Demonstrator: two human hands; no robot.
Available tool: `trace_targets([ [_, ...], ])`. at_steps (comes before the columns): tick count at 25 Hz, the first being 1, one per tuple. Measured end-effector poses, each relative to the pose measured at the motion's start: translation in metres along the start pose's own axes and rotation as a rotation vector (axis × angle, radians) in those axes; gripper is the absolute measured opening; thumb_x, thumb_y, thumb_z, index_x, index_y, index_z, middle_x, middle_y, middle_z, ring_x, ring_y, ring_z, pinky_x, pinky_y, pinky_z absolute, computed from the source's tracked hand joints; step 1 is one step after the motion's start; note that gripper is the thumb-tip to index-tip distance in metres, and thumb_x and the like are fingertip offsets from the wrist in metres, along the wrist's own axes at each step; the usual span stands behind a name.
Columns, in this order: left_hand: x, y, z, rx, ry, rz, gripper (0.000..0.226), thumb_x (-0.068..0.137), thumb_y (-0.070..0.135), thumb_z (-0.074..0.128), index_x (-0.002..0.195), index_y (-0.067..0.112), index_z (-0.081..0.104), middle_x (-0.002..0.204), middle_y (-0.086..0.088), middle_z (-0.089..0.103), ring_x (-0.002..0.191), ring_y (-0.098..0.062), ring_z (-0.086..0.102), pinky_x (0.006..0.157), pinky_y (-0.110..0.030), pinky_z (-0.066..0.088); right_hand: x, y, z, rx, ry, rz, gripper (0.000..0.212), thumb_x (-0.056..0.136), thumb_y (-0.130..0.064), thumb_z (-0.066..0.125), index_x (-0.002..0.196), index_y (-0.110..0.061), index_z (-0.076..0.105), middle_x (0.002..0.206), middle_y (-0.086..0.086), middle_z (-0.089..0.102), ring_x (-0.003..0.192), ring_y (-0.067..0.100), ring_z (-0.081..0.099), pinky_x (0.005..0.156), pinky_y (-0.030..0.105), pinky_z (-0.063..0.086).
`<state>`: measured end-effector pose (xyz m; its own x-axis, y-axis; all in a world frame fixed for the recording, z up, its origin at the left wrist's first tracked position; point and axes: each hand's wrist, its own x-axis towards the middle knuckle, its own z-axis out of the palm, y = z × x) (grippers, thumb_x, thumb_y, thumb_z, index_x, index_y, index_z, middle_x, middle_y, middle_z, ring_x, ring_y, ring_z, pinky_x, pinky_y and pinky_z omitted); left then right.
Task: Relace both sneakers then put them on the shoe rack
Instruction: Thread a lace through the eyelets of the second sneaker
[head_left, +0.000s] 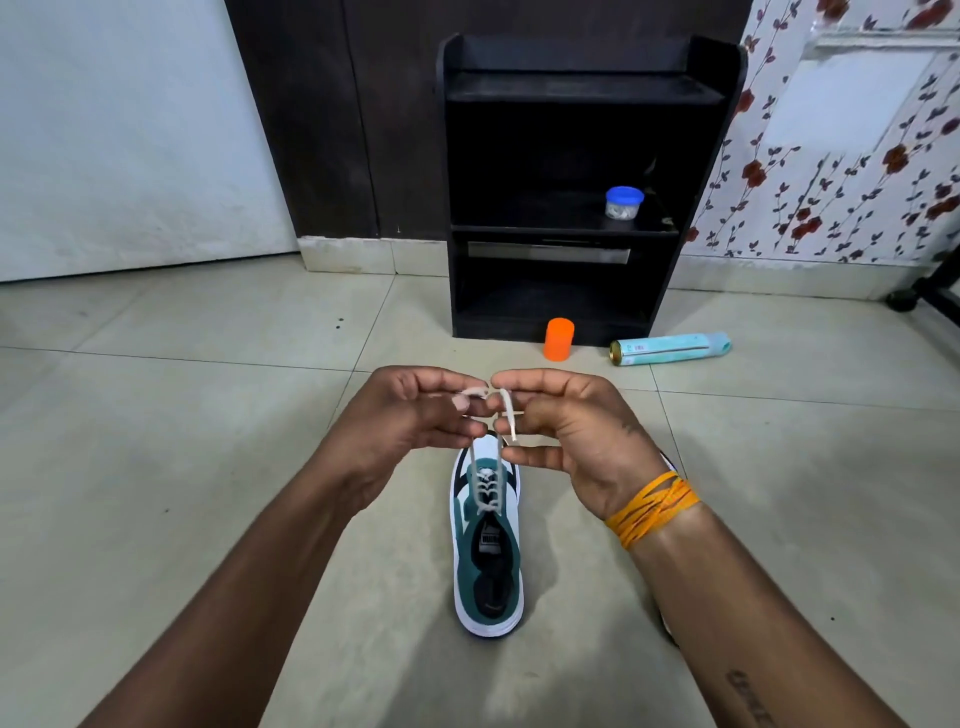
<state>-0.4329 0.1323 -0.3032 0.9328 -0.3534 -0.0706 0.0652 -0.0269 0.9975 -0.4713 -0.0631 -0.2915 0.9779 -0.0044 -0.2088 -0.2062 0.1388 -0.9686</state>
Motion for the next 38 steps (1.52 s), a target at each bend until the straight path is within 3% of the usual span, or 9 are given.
trace_targets([
  [3,0.002,-0.005,0.005,0.068,0.092,0.082,0.015,0.1,0.013,0.067,0.108,0.009,0.079,0.088,-0.01,0.077,0.072,-0.021,0.07,0.071,-0.032,0.06,0.003,0.009,0.009,-0.113,0.112,-0.174,0.008,0.088,-0.011,0.08,0.095,-0.011,0.077,0.079,0.007,0.075,0.065,0.016,0.065,0.067,0.041,0.059],
  [7,0.005,-0.008,0.014,0.128,0.251,0.194,0.01,0.095,0.016,0.075,0.101,0.017,0.082,0.085,0.001,0.076,0.069,-0.012,0.064,0.066,-0.03,0.057,0.011,0.013,0.012,-0.339,0.264,-0.386,0.012,0.089,-0.033,0.081,0.083,-0.023,0.078,0.073,-0.005,0.07,0.064,0.01,0.059,0.065,0.046,0.062],
  [11,0.008,-0.005,0.019,0.059,0.309,0.235,0.011,0.091,0.006,0.077,0.1,0.013,0.08,0.088,-0.01,0.077,0.069,-0.02,0.068,0.065,-0.033,0.059,0.012,0.009,0.019,-0.291,0.285,-0.442,0.006,0.092,-0.021,0.076,0.087,-0.023,0.076,0.073,-0.002,0.069,0.062,0.023,0.063,0.061,0.054,0.06],
  [14,0.009,-0.004,0.021,0.049,0.331,0.273,0.004,0.092,0.011,0.078,0.095,0.009,0.077,0.085,-0.012,0.076,0.069,-0.021,0.068,0.065,-0.036,0.06,0.015,0.01,0.021,-0.304,0.288,-0.489,0.011,0.094,-0.027,0.074,0.084,-0.023,0.074,0.069,-0.009,0.066,0.071,0.033,0.064,0.064,0.054,0.058],
  [19,0.012,0.002,0.024,0.03,0.367,0.309,0.006,0.09,0.011,0.08,0.095,0.014,0.078,0.082,-0.005,0.077,0.068,-0.02,0.07,0.065,-0.036,0.061,0.022,0.012,0.022,-0.269,0.303,-0.514,0.003,0.093,-0.025,0.076,0.089,-0.026,0.077,0.078,-0.011,0.071,0.069,0.012,0.064,0.066,0.053,0.06],
  [22,0.014,0.005,0.024,0.057,0.37,0.328,0.003,0.091,0.015,0.079,0.093,0.018,0.079,0.082,-0.004,0.077,0.07,-0.02,0.07,0.066,-0.038,0.061,0.023,0.011,0.021,-0.263,0.332,-0.542,0.006,0.094,-0.026,0.076,0.09,-0.028,0.079,0.075,-0.012,0.071,0.069,0.01,0.062,0.064,0.044,0.06],
  [26,0.016,0.008,0.026,0.093,0.355,0.35,0.005,0.092,0.016,0.079,0.092,0.02,0.08,0.079,-0.003,0.077,0.071,-0.021,0.073,0.064,-0.037,0.061,0.028,0.014,0.019,-0.254,0.336,-0.586,0.006,0.094,-0.028,0.076,0.092,-0.028,0.081,0.07,-0.015,0.067,0.063,0.006,0.054,0.064,0.028,0.045],
  [33,0.022,0.004,0.022,0.115,0.353,0.342,0.003,0.093,0.016,0.077,0.095,0.015,0.079,0.084,-0.003,0.079,0.069,-0.024,0.076,0.063,-0.04,0.062,0.034,0.018,0.014,-0.291,0.339,-0.625,0.005,0.094,-0.025,0.076,0.094,-0.026,0.081,0.082,-0.006,0.073,0.069,0.006,0.058,0.068,0.031,0.052],
  [38,0.024,-0.035,0.013,0.258,0.396,0.285,0.003,0.091,0.018,0.08,0.092,0.02,0.08,0.077,0.003,0.076,0.068,-0.021,0.073,0.06,-0.026,0.057,0.037,0.053,0.001,-0.461,0.414,-0.578,0.004,0.093,-0.021,0.075,0.093,-0.023,0.079,0.086,-0.007,0.072,0.069,0.006,0.06,0.068,0.016,0.047],
])
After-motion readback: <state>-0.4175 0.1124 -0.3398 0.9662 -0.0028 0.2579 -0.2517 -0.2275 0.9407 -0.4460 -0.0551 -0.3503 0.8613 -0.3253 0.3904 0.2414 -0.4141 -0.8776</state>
